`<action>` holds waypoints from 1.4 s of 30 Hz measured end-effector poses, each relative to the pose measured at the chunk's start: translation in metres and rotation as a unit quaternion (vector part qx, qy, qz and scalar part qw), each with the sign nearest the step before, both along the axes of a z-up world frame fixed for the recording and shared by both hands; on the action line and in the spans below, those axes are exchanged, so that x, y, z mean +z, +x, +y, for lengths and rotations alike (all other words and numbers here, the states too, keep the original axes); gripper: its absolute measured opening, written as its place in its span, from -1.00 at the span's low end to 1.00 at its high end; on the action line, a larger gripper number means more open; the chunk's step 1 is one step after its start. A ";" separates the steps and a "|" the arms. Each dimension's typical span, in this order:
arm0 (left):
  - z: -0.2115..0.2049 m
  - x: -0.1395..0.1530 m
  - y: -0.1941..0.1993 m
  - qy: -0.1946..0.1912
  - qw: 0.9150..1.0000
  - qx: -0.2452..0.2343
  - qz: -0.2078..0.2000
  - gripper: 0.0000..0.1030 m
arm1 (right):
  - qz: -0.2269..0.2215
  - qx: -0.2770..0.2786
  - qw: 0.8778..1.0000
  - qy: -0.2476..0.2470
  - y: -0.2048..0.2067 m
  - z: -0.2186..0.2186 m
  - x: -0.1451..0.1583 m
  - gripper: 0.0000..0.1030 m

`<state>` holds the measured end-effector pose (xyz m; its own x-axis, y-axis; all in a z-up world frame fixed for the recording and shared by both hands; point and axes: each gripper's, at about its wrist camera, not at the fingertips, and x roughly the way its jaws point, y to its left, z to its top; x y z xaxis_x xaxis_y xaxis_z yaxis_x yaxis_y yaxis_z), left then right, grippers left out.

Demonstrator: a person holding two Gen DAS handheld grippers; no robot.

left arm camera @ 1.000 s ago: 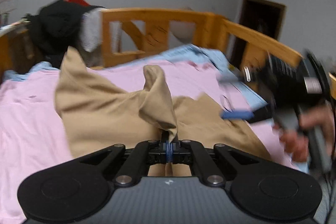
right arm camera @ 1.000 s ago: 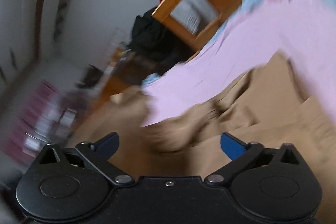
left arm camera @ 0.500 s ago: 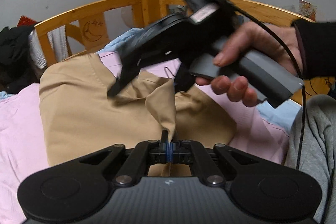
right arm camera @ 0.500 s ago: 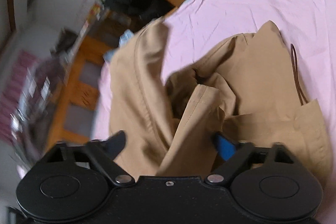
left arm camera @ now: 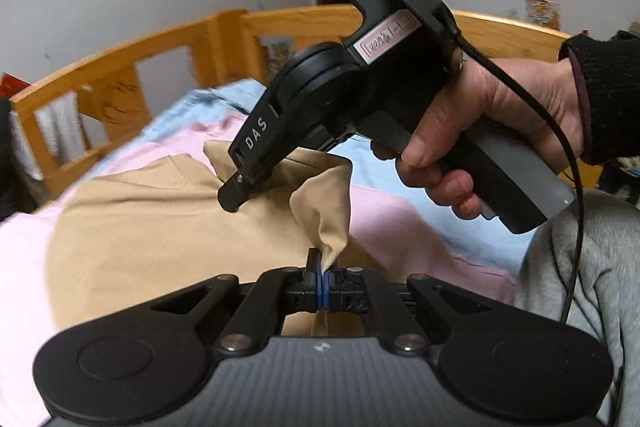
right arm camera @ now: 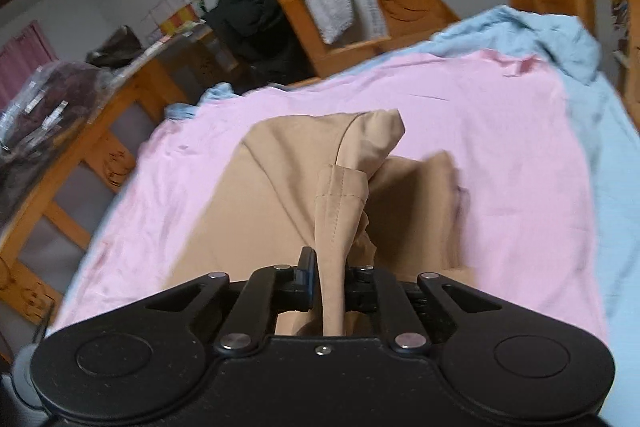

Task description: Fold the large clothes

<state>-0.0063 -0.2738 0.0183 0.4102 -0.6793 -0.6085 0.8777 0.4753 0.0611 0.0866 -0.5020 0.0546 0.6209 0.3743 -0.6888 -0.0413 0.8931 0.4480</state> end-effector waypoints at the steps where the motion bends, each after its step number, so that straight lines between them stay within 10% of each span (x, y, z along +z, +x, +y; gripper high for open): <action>1: -0.007 -0.008 0.002 0.007 1.000 -0.006 0.012 -1.00 | 0.005 -0.002 1.000 -0.003 0.001 -0.006 -0.009 -0.84; 12: 0.022 -0.010 0.008 -0.015 0.996 -0.032 0.086 -0.12 | -0.012 -0.007 1.000 0.022 -0.012 -0.028 -0.069 -0.84; 20: 0.100 0.030 0.048 -0.085 0.980 0.157 0.084 0.75 | -0.031 0.006 0.999 -0.008 -0.013 -0.022 -0.070 -0.83; 28: 0.135 -0.008 0.103 -0.073 0.930 0.306 0.190 0.78 | -0.030 0.004 0.999 -0.041 -0.016 -0.012 -0.069 -0.79; 42: 0.131 -0.022 0.095 -0.061 0.925 0.309 0.212 0.91 | -0.034 -0.005 0.998 -0.061 -0.018 -0.004 -0.069 -0.75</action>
